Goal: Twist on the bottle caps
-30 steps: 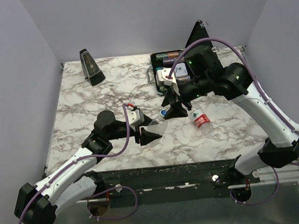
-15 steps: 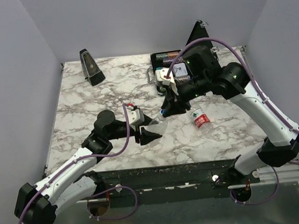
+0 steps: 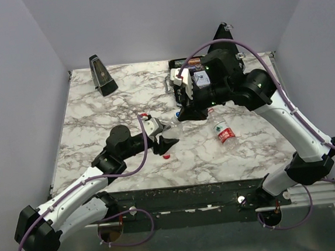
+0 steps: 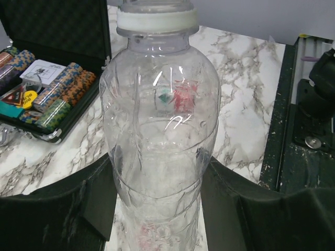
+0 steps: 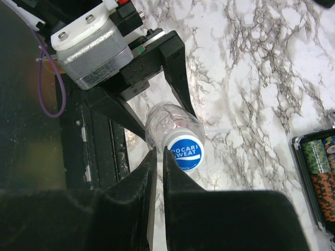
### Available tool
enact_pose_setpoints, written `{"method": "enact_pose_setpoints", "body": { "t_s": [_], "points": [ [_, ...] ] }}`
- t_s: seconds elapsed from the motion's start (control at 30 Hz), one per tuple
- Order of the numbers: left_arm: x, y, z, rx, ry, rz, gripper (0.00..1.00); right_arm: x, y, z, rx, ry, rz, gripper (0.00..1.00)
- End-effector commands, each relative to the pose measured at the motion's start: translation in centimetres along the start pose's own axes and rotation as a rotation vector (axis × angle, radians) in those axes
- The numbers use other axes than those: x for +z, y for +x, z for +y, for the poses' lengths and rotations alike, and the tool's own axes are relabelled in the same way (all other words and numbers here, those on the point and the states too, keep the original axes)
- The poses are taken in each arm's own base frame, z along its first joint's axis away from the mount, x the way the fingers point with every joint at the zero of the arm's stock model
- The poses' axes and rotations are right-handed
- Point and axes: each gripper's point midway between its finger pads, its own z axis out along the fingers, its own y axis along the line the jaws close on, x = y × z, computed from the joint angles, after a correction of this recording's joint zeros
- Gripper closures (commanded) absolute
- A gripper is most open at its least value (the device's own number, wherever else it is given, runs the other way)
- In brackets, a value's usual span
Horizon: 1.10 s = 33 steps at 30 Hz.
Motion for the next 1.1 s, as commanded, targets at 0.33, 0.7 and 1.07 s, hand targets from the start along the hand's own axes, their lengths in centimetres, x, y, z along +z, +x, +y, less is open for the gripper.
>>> {"method": "enact_pose_setpoints", "body": {
  "t_s": [0.33, 0.7, 1.07],
  "points": [
    [-0.2, -2.0, -0.4, 0.055, 0.013, -0.088, 0.85, -2.9, -0.4, 0.7, -0.022, 0.076, 0.01, 0.43],
    [-0.5, -1.5, -3.0, 0.095, 0.167, -0.058, 0.85, -3.8, -1.0, 1.5, -0.168, 0.039, -0.025, 0.37],
    [-0.6, -2.4, -3.6, 0.12, 0.206, -0.086, 0.85, -2.4, -0.8, 3.4, -0.174, -0.11, -0.041, 0.3]
  ]
}}
